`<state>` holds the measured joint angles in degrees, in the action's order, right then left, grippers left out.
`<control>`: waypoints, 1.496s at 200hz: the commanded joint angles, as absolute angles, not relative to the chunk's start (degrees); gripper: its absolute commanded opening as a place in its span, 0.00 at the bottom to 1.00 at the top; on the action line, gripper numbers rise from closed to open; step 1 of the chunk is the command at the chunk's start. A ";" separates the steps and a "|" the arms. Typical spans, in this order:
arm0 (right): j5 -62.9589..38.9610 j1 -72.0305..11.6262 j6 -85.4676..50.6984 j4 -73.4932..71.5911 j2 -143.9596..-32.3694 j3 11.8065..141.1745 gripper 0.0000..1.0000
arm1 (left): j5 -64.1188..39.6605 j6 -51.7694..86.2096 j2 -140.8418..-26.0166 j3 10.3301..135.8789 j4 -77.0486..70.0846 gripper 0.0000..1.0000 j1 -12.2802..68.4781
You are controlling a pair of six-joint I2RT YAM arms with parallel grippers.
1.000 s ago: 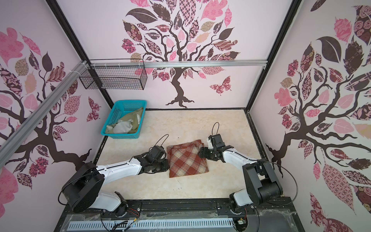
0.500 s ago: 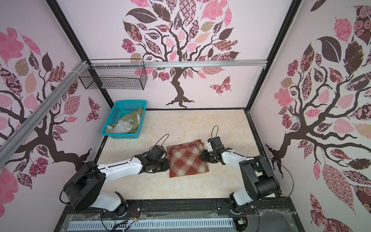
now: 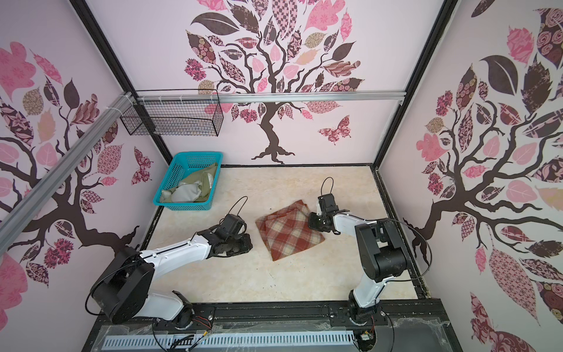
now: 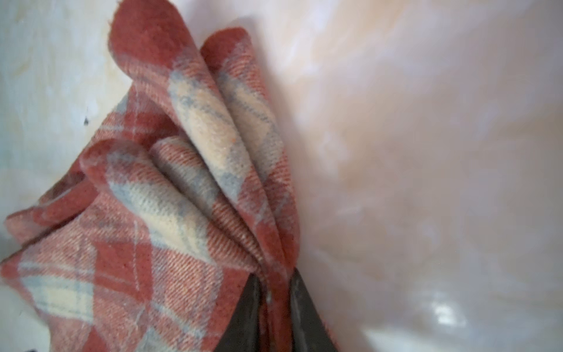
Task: Fold and stack skirts
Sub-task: Move the skirt to the top-right of the table.
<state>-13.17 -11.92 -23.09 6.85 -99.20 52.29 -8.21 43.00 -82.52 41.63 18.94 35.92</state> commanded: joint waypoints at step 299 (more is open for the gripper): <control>-6.97 13.95 -9.85 24.17 -127.27 103.44 0.60 | -14.01 40.06 -93.58 59.91 21.62 0.12 25.39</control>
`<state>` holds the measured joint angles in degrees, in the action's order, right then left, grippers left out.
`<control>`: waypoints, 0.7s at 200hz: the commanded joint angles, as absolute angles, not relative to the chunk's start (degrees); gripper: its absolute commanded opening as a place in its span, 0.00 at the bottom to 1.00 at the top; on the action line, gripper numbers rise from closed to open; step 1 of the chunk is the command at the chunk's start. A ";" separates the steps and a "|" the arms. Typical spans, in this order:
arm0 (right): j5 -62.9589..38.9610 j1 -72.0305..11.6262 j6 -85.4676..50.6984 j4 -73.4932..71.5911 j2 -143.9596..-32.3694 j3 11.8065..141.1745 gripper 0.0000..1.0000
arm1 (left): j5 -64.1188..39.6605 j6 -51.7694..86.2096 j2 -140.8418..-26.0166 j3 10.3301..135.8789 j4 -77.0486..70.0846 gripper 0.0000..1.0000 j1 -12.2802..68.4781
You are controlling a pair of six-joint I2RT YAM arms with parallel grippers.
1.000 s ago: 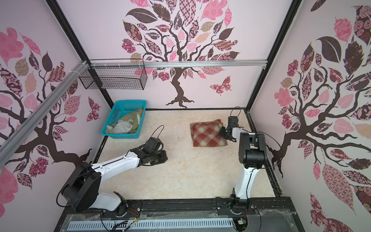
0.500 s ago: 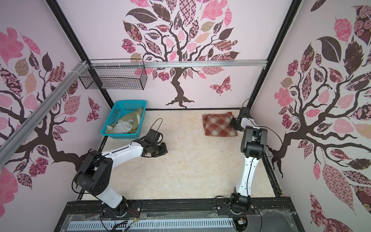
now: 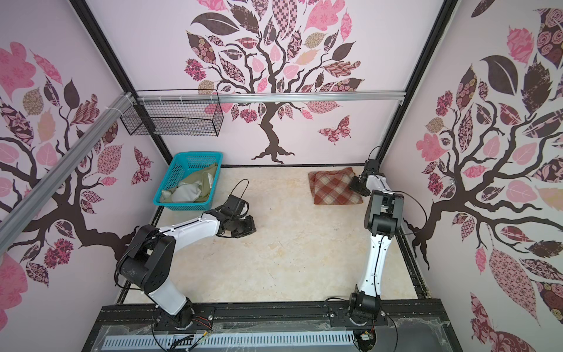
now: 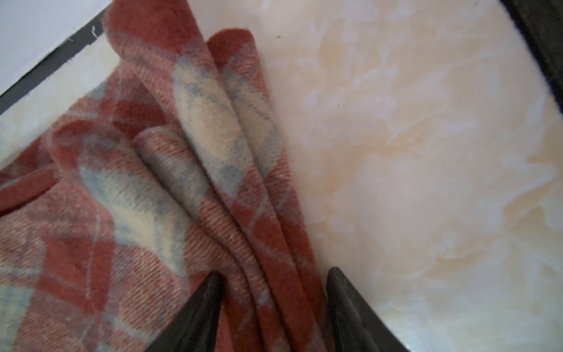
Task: Fold and stack skirts
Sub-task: Move the skirt to the top-right of the table, then pick up the skirt from the basket.
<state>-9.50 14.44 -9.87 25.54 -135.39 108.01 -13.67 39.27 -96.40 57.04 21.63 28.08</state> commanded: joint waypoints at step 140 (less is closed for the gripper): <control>-19.16 -2.91 -21.36 9.40 -91.87 68.63 0.69 | -17.29 35.55 -87.49 75.91 34.33 0.51 -18.59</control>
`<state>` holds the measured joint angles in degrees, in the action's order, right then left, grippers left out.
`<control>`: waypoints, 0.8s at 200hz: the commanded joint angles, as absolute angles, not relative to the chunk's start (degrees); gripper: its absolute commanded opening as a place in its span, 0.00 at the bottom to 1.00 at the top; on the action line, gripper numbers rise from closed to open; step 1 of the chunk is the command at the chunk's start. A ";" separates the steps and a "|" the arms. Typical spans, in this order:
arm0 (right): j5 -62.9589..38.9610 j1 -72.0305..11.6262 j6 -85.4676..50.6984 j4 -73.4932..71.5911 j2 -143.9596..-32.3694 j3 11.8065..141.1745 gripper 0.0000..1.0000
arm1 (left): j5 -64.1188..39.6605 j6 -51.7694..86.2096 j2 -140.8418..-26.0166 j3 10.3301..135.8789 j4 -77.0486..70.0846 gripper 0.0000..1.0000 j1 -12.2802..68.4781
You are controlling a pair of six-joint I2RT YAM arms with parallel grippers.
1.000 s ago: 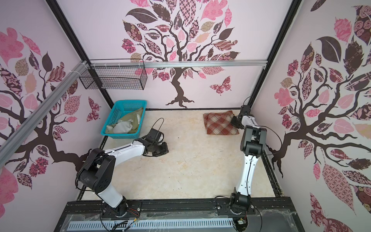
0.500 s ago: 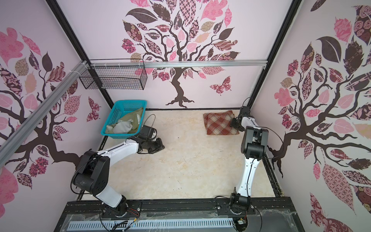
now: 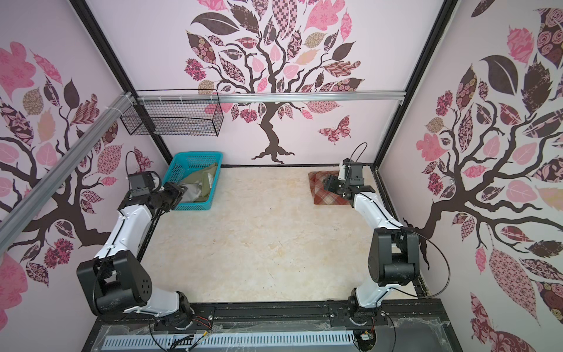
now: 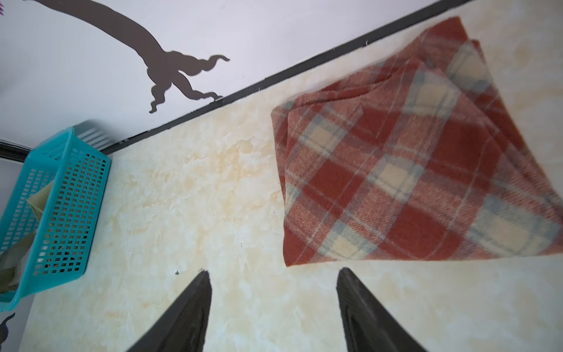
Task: Fold and stack skirts
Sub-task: Pick up the skirt from the basket.
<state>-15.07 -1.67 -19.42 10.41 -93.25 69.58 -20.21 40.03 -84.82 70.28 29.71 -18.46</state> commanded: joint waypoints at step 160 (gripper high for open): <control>-24.96 -3.84 -21.89 9.04 -96.02 68.16 0.68 | -12.31 22.81 -122.46 104.79 35.85 0.49 -10.72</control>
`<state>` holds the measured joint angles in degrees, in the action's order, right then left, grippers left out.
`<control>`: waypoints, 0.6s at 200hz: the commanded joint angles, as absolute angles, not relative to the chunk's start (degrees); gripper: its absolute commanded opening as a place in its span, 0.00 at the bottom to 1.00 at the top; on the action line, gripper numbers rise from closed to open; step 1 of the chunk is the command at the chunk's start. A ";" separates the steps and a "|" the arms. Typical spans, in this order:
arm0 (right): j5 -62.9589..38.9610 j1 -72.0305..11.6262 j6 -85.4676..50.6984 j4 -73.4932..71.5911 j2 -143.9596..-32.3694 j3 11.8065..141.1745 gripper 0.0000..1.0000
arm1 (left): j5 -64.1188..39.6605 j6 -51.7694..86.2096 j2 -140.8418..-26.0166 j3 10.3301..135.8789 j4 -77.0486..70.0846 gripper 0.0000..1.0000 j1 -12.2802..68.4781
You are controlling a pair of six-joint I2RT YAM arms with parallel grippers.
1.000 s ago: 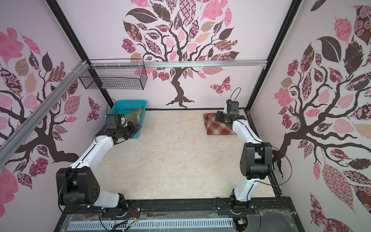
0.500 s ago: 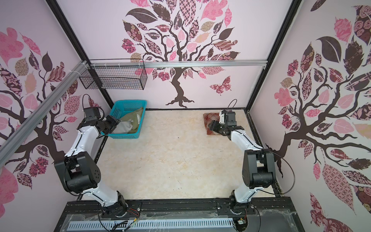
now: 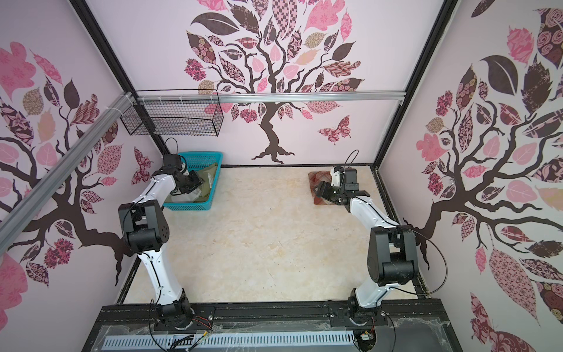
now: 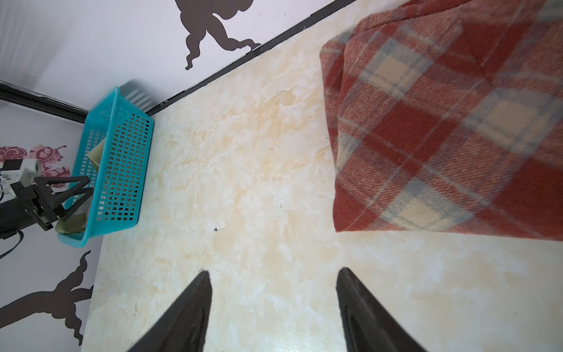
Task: Fold and stack skirts
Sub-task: Pick up the skirt from the basket.
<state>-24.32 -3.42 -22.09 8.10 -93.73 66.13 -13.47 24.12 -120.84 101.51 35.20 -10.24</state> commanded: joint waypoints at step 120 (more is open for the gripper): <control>-25.22 -3.95 -21.97 9.66 -98.49 68.87 0.68 | -14.84 24.93 -131.13 110.74 35.53 0.19 -10.59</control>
<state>-24.95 -3.49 -22.09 8.49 -96.51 66.43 -13.30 24.01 -129.58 108.36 35.62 -10.66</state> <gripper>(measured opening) 0.680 0.302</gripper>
